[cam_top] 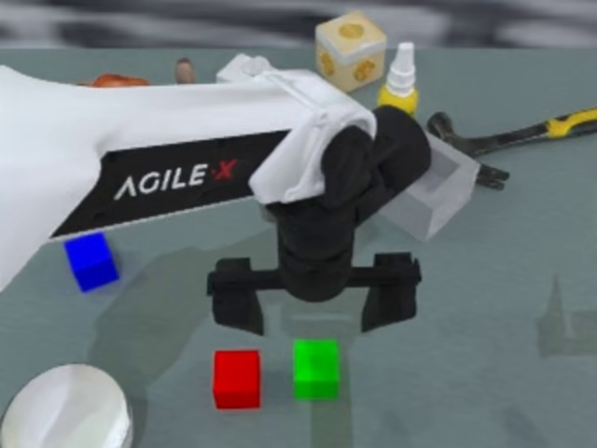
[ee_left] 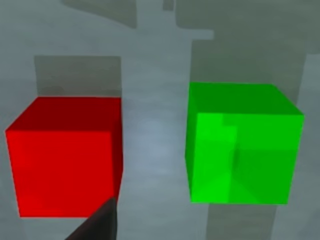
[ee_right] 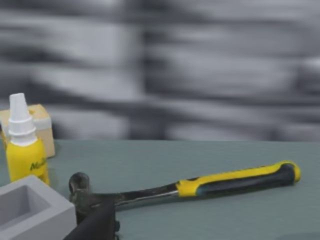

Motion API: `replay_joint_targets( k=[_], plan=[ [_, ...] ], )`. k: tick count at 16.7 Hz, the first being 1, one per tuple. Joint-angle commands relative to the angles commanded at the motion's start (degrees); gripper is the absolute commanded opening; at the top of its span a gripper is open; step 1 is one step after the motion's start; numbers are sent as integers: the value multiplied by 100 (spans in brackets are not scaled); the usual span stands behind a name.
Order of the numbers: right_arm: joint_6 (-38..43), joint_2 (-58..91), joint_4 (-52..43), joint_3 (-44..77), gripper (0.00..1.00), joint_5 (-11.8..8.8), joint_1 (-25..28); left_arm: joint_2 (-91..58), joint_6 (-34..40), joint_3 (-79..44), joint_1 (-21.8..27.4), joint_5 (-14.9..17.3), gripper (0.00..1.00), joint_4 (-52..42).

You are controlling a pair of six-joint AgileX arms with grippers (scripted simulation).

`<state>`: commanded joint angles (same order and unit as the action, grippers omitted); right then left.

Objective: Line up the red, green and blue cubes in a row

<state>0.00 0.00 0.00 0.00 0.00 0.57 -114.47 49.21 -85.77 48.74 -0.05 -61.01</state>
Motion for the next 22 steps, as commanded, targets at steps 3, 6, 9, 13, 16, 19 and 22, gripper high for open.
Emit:
replay_joint_targets(
  k=[3,6,9,13,16,19,22],
  plan=[
    [0,0,0,0,100,0,0,-29,-180,-22,-66,-1,100,-9],
    [0,0,0,0,100,0,0,-133,-898,-98,-332,-4,100,-40],
    [0,0,0,0,100,0,0,-248,-2100,-166,-795,-3,100,-67],
    [0,0,0,0,100,0,0,-340,-4299,-157,-1631,4,100,-70],
    [0,0,0,0,100,0,0,-390,-6243,-107,-2330,8,100,-65],
    [0,0,0,0,100,0,0,-405,-8127,-49,-3017,7,100,-39],
    [0,0,0,0,100,0,0,-325,-9583,26,-3627,6,100,44]
  ],
)
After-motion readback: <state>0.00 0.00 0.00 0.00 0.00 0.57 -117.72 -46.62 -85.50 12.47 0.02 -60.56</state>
